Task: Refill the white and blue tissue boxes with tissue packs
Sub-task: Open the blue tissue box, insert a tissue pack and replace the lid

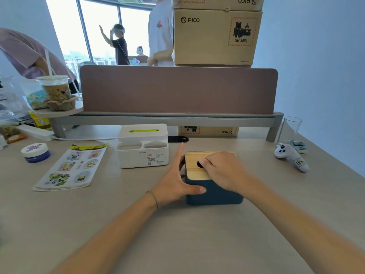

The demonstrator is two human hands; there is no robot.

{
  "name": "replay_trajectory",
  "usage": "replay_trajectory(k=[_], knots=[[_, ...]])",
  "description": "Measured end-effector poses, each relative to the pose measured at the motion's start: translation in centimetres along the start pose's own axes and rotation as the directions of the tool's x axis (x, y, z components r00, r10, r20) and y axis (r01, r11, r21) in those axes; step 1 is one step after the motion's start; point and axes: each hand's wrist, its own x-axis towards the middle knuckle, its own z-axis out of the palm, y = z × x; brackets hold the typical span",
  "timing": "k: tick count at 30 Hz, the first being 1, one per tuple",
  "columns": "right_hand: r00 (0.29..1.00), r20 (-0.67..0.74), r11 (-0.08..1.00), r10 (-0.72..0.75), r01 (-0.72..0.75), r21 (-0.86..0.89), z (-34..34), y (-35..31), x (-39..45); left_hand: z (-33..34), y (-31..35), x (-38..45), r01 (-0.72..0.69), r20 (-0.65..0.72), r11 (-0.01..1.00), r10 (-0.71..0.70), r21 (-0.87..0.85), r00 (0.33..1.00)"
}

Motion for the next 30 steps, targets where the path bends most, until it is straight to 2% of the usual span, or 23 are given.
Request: replay_trajectory(k=[2,5,8,10,16,19,22,26,30], knots=[[0.998,0.039,0.997,0.04,-0.038,-0.061,0.4,-0.3,0.5,0.1,-0.6,0.3,0.013,-0.029,1.0,-0.014,-0.024,0.999],[0.998,0.026,0.992,0.064,-0.061,-0.113,1.2,-0.3,0.8,0.2,-1.3,0.5,0.005,-0.052,1.0,-0.004,0.017,0.999],[0.999,0.046,0.963,-0.009,0.021,-0.27,1.7,0.1,1.1,0.3,-1.4,0.5,-0.004,-0.089,0.998,0.009,0.059,0.996],[0.997,0.06,0.947,-0.054,0.07,-0.314,1.8,0.2,1.1,0.4,-1.4,0.6,-0.019,-0.104,0.997,0.027,0.072,0.994],[0.999,-0.008,0.963,-0.041,0.038,-0.267,2.1,0.4,0.9,0.4,-1.4,0.4,-0.021,-0.114,0.998,0.028,0.063,0.993],[0.997,-0.054,0.948,-0.06,0.04,-0.315,2.4,0.2,0.7,0.3,-1.2,0.4,-0.031,-0.111,0.998,0.038,0.063,0.993],[0.991,-0.132,0.971,0.009,-0.04,-0.236,2.3,0.2,0.9,0.3,-1.1,0.4,-0.017,-0.116,0.998,0.025,0.067,0.993],[0.996,-0.082,0.973,-0.02,0.0,-0.232,2.3,0.3,1.0,0.4,-0.9,0.2,-0.004,-0.113,0.998,0.011,0.067,0.994],[0.981,-0.193,1.0,0.008,-0.009,-0.006,1.8,0.3,0.7,0.2,-0.3,-0.1,-0.01,-0.091,0.997,0.017,0.083,0.996]])
